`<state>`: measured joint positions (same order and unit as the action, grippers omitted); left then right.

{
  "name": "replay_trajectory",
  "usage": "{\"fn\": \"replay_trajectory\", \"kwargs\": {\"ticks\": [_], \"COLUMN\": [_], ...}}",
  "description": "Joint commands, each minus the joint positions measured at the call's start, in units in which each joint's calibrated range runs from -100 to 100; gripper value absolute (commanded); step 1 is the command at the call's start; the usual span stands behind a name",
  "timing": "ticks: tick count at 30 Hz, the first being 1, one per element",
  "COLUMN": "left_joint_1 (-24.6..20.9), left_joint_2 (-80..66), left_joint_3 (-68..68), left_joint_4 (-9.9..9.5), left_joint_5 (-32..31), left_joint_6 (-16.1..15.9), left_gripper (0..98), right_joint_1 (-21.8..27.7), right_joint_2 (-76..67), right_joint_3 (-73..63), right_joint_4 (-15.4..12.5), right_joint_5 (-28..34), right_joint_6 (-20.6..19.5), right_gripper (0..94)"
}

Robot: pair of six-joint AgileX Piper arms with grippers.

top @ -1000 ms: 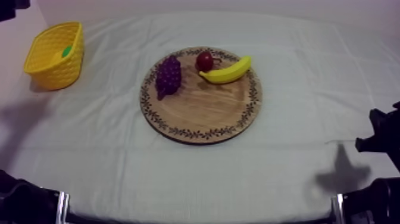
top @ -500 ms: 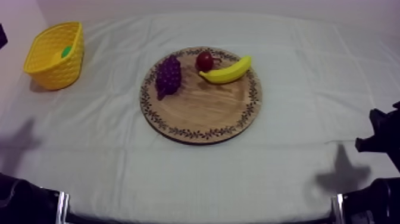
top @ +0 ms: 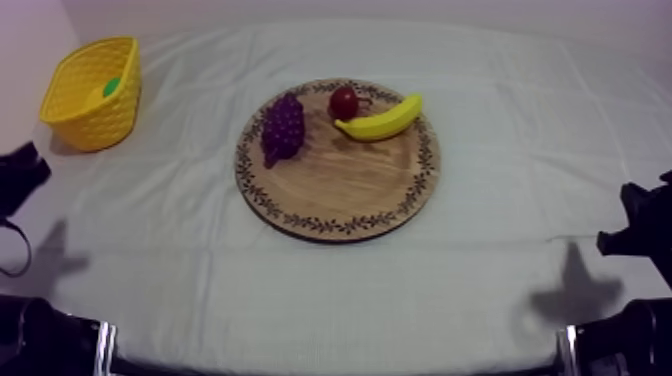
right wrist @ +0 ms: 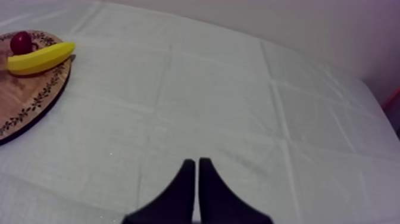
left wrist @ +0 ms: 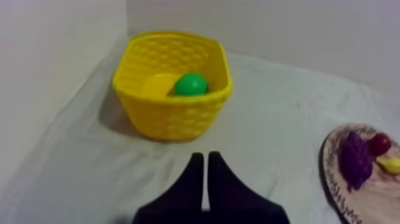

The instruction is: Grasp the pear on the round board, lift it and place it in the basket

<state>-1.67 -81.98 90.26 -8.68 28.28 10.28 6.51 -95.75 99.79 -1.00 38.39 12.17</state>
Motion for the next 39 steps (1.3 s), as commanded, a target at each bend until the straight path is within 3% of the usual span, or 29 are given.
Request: {"fn": "replay_trajectory", "kwargs": {"ticks": [1, 7, 23, 26, 33, 39], "left_joint_1": [0.0, 0.0, 0.2, 0.5, 0.7, 0.8], "left_joint_2": [-3.1, -8.5, -16.3, -17.2, -17.7, -17.8], "left_joint_3": [5.1, 8.4, 8.3, 8.4, 8.4, 8.4], "left_joint_4": [0.02, 2.77, 6.63, 6.84, 6.93, 6.94], "left_joint_5": [1.0, 4.3, 8.3, 8.2, 8.0, 8.0], "left_joint_6": [-0.2, -3.9, -9.6, -8.0, 0.9, 2.1], "left_gripper": [0.1, 0.0, 0.0, 0.0, 0.0, 0.0], "right_joint_1": [0.0, 0.0, 0.0, 0.0, 0.0, 0.0], "right_joint_2": [0.0, 0.0, 0.0, 0.0, 0.0, 0.0], "right_joint_3": [0.0, 0.0, 0.0, 0.0, 0.0, 0.0], "right_joint_4": [0.0, 0.0, 0.0, 0.0, 0.0, 0.0], "right_joint_5": [0.0, 0.0, 0.0, 0.0, 0.0, 0.0], "right_joint_6": [0.0, 0.0, 0.0, 0.0, 0.0, 0.0], "right_gripper": [0.3, 0.3, 0.3, 0.3, 0.3, 0.3]}}
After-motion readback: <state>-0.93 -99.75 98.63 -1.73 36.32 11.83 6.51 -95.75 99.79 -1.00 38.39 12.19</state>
